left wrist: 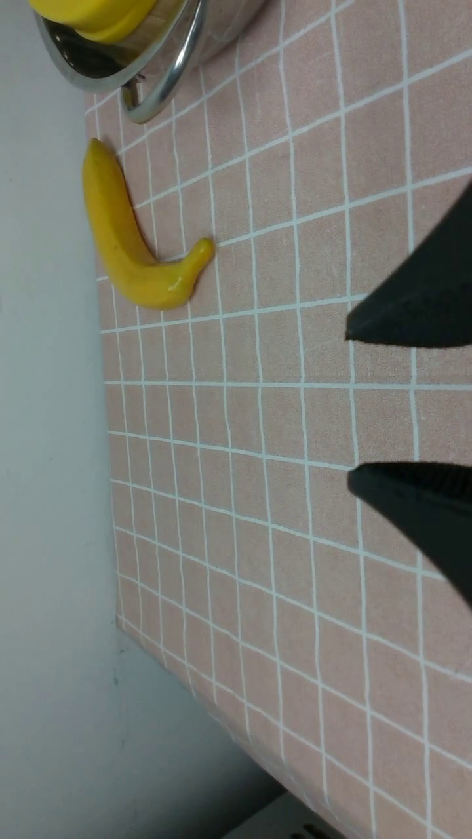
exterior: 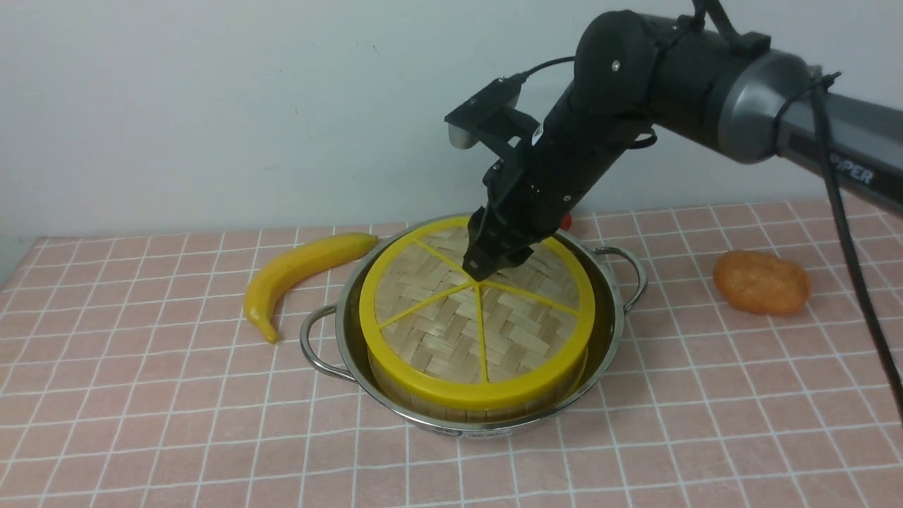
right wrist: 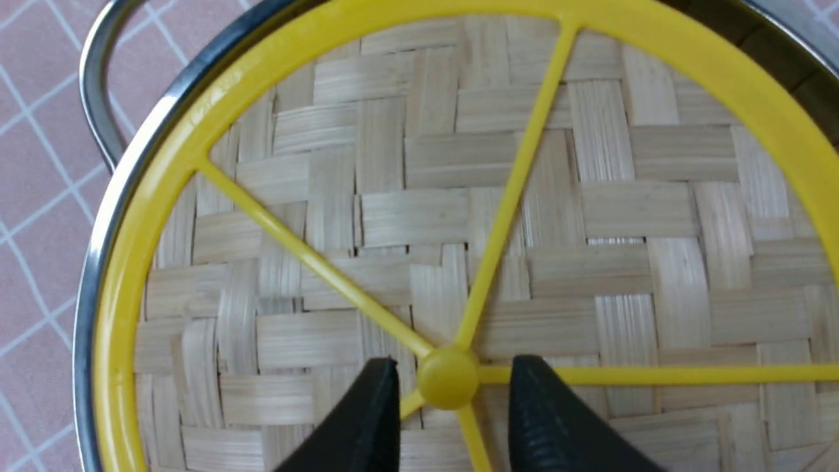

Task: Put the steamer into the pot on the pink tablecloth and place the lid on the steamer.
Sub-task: 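Place the bamboo steamer lid onto the steamer basket in the pot with the right gripper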

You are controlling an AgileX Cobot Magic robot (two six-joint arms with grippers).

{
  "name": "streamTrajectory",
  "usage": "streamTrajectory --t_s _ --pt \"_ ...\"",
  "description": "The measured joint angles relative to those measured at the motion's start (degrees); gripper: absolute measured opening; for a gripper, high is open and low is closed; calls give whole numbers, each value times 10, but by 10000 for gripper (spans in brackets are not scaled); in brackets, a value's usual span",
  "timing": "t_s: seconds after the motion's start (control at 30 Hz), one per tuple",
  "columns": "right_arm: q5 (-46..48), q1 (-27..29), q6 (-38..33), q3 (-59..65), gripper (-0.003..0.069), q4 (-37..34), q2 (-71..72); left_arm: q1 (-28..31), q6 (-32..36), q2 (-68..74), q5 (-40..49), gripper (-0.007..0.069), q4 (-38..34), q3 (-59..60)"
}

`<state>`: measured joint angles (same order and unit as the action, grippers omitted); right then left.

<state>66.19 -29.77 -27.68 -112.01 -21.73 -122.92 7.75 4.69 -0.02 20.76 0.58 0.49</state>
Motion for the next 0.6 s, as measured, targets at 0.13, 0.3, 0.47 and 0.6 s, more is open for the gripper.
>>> streamTrajectory --t_s 0.13,0.3,0.47,0.6 --pt "0 0 0 0 253 -2 -8 0 0 0 0 243 0 0" --pt "-17 0 0 0 253 -3 -26 0 0 0 0 243 0 0" --pt "-37 0 0 0 253 -2 -26 0 0 0 0 243 0 0" --pt "-39 -1 0 0 253 7 -26 0 0 0 0 243 0 0"
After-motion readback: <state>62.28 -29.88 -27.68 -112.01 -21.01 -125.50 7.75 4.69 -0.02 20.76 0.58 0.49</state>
